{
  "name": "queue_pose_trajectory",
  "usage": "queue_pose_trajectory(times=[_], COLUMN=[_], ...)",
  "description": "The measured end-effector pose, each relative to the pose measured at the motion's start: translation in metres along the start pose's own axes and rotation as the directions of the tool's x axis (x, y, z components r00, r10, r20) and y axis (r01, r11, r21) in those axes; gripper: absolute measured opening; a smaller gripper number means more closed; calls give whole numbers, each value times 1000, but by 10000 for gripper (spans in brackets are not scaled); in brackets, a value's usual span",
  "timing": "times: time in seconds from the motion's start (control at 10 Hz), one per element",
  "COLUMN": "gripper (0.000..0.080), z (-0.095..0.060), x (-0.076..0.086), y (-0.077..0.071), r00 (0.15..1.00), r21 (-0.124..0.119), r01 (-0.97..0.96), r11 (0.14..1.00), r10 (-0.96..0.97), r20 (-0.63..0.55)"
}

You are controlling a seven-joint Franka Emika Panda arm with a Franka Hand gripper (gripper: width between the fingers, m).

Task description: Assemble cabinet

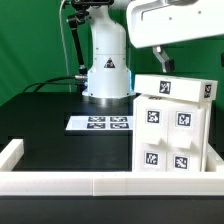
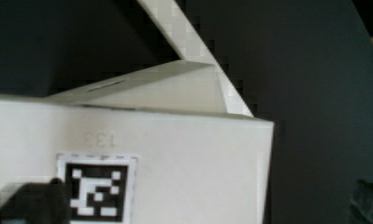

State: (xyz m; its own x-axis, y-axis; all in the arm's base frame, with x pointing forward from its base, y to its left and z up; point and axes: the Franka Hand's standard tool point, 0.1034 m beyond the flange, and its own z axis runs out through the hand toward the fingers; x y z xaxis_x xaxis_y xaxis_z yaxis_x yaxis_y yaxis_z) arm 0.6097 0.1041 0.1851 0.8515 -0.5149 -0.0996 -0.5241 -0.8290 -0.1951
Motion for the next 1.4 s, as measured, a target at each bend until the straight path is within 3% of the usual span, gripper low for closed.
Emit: queue_pose_trajectory(times=[0.2, 0.5, 0.8, 1.0, 1.2, 1.4], gripper=[797, 797, 797, 797, 797, 797], z=[0, 1, 1, 1, 6, 12], x=[1, 2, 3, 4, 8, 7], y=[3, 6, 7, 8, 11, 18], r00=[950, 785, 679, 555, 360, 318], r21=[-45, -79, -77, -74, -92, -97], r01=[311, 618, 732, 831, 930, 945], r11=[949, 782, 676, 552, 357, 314], r10=[-312, -619, -733, -831, -932, -948], r20=[-7, 10, 20, 31, 26, 28])
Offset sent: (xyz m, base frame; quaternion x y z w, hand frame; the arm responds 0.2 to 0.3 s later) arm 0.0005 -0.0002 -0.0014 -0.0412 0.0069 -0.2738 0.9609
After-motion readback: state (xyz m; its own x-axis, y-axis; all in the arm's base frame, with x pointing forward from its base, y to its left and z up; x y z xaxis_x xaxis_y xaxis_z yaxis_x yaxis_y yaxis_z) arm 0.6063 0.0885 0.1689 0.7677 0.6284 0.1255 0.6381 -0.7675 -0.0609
